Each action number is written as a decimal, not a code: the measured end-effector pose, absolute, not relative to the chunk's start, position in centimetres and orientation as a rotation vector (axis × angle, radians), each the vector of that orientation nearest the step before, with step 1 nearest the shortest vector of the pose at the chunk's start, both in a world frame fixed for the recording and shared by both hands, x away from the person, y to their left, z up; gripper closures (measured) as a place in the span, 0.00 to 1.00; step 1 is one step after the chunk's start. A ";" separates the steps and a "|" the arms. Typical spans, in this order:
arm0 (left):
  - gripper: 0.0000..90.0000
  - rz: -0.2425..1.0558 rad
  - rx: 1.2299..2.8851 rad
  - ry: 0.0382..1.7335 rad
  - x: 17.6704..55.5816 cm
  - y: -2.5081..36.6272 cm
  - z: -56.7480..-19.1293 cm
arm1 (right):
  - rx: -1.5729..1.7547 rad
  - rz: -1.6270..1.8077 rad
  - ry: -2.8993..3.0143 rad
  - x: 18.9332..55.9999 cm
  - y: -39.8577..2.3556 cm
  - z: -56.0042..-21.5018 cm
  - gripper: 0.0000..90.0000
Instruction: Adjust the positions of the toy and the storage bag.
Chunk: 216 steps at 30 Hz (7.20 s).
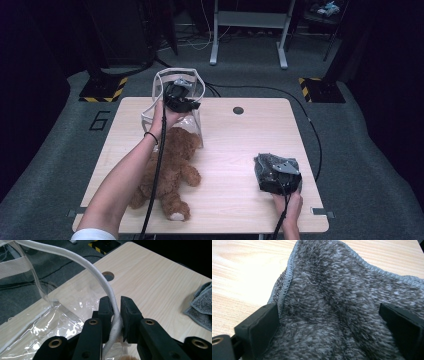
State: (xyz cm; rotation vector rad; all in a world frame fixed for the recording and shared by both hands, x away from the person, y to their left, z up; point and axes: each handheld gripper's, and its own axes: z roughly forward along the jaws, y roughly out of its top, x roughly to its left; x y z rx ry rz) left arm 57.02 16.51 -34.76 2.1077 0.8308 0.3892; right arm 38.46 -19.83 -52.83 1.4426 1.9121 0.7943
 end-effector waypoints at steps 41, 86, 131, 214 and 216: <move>0.39 0.441 2.078 1.087 51.1 28.9 -35.1 | 1.440 0.787 1.908 38.4 -19.8 -52.8 0.04; 0.82 0.437 1.939 1.159 55.2 24.2 -35.6 | 1.448 0.783 1.907 38.4 -19.7 -52.8 0.04; 0.51 0.546 2.074 1.135 54.6 23.6 -35.0 | 1.366 0.859 1.911 38.1 -19.0 -50.5 0.08; 0.80 0.343 1.951 1.099 56.5 21.8 -36.5 | 1.192 0.871 2.170 59.2 -3.5 -40.9 0.98; 0.75 0.339 1.955 1.104 56.6 21.6 -36.5 | 1.219 0.867 2.160 59.3 -4.0 -40.9 0.98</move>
